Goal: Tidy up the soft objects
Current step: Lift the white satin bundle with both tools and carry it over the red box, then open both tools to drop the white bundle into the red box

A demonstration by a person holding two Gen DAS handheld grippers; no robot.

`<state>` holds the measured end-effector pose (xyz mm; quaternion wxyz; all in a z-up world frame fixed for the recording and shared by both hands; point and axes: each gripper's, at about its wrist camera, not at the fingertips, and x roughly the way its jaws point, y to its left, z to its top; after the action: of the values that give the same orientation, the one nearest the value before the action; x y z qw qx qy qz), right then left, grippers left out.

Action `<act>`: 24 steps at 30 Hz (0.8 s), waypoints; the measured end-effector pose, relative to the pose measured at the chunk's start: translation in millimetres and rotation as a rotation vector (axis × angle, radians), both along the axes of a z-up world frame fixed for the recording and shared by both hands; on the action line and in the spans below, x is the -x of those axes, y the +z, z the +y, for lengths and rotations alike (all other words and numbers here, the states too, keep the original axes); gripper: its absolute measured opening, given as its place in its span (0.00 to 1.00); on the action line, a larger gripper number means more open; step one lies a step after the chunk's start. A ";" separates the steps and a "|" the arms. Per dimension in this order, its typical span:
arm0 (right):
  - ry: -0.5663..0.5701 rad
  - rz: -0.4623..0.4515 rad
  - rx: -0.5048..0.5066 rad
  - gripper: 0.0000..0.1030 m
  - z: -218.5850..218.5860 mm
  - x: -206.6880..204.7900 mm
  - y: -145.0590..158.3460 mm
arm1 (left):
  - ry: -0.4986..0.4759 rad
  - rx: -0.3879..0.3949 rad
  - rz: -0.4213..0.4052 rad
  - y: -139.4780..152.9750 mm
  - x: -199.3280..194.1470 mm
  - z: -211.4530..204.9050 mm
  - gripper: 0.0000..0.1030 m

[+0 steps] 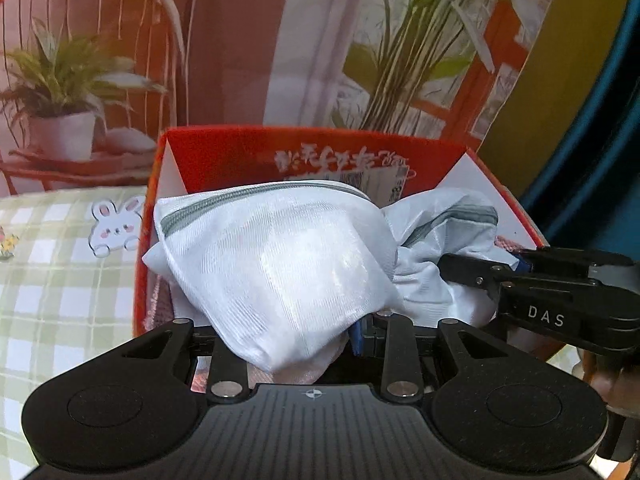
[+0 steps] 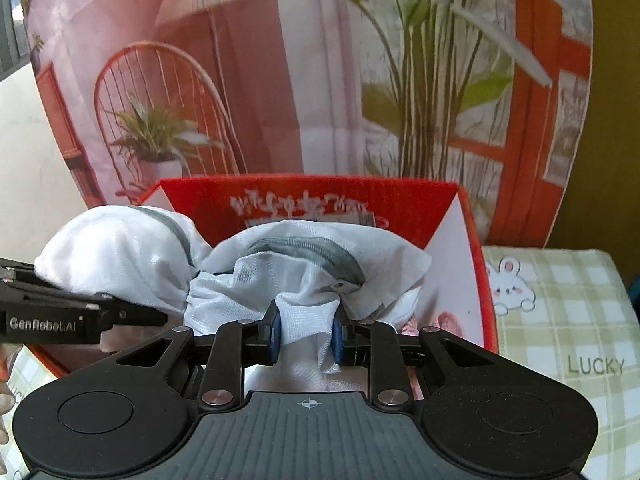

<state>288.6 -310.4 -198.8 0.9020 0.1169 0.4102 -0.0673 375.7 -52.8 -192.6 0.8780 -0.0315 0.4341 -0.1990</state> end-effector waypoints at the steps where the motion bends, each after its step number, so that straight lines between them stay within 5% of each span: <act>1: -0.005 0.007 -0.011 0.21 -1.0 0.2 -1.8 | 0.004 0.008 0.006 -1.2 -0.5 0.7 0.33; 7: -0.019 0.018 -0.035 0.22 -2.1 6.5 -6.4 | -0.023 -0.022 -0.040 8.2 13.2 -3.2 0.36; 15: 0.007 0.012 0.021 0.23 5.6 28.7 14.2 | -0.073 -0.051 -0.145 31.5 52.0 -4.9 0.78; 20: 0.001 -0.017 0.040 0.36 10.4 48.1 30.4 | -0.053 -0.106 -0.253 52.6 81.3 -4.6 0.94; 24: -0.019 -0.055 0.062 0.58 15.2 65.3 47.1 | -0.007 -0.109 -0.313 71.9 100.7 0.4 1.00</act>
<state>223.3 -295.3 -151.6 0.9154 0.0947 0.3818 -0.0851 275.0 -52.3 -120.7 0.9347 0.0490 0.3021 -0.1805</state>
